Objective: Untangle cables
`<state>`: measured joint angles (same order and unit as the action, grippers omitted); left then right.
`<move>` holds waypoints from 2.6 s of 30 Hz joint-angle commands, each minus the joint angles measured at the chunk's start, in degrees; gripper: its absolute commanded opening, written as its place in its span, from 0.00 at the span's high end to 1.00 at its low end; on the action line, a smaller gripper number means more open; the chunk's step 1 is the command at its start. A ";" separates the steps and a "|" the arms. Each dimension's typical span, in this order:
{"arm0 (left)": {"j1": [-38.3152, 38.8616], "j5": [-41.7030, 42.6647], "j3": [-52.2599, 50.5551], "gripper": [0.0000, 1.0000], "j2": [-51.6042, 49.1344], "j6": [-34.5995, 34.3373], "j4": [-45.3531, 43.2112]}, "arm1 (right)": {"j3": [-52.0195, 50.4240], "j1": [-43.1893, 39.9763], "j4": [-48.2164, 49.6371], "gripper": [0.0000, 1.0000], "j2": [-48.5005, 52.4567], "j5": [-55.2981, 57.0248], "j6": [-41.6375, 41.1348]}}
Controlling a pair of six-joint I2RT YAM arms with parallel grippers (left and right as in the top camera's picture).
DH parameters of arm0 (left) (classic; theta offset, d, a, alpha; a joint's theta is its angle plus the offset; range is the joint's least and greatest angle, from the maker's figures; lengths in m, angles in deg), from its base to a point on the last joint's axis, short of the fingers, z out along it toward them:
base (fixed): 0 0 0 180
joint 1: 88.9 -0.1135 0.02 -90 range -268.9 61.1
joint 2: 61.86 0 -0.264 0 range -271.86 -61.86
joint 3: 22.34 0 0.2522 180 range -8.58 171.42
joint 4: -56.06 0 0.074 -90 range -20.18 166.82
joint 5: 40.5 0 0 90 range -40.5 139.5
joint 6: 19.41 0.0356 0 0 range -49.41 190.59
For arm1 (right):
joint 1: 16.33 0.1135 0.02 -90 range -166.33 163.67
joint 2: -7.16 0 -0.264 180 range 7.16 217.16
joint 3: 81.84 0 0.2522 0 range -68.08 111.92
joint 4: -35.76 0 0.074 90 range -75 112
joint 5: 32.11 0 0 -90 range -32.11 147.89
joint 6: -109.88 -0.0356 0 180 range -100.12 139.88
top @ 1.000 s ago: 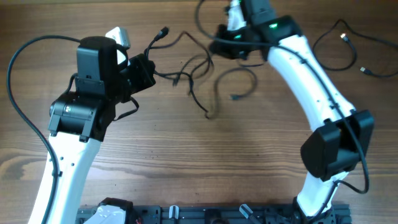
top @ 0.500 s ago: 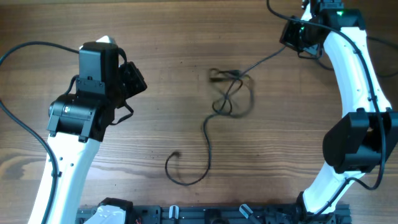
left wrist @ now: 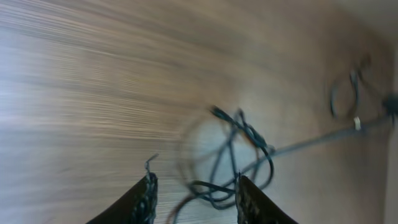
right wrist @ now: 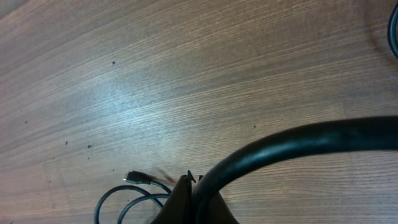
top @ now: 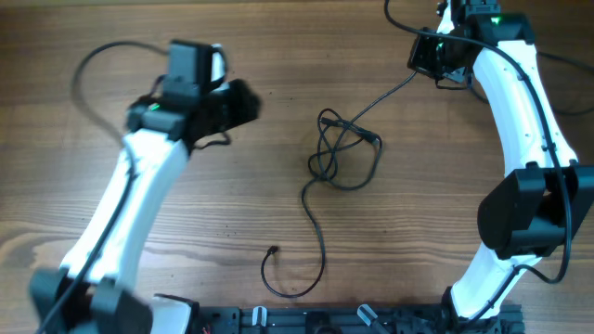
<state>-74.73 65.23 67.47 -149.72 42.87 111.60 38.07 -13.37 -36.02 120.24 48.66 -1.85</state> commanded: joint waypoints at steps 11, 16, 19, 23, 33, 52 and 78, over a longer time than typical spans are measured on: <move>11.82 9.94 0.31 0.39 -20.41 -1.62 -18.84 | -0.70 0.09 -0.07 0.96 0.94 -1.16 2.23; 13.40 9.31 0.31 0.57 -25.22 -2.80 -20.85 | -0.70 0.09 -0.07 0.96 0.94 -1.16 2.25; 13.75 9.29 0.31 0.56 -26.84 -2.78 -21.27 | -0.70 0.09 -0.07 0.96 0.94 -1.16 2.25; 14.36 7.80 0.31 0.54 -27.87 -2.80 -23.39 | -0.68 0.09 -0.07 0.96 0.94 -1.16 2.25; 14.19 -0.28 0.35 0.96 -28.06 -2.78 -23.12 | -0.70 0.09 -0.11 0.96 0.94 -1.09 2.27; -21.94 -9.11 0.48 0.96 15.02 -0.81 -5.01 | -0.74 -2.91 -0.98 0.96 6.58 0.68 2.14; -21.42 11.56 0.46 0.96 3.78 4.59 -0.76 | -0.74 0.55 -0.85 0.96 7.74 -16.63 23.08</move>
<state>-100.65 67.63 67.45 -145.15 45.95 110.84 37.81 -18.31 -37.31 127.23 35.08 17.12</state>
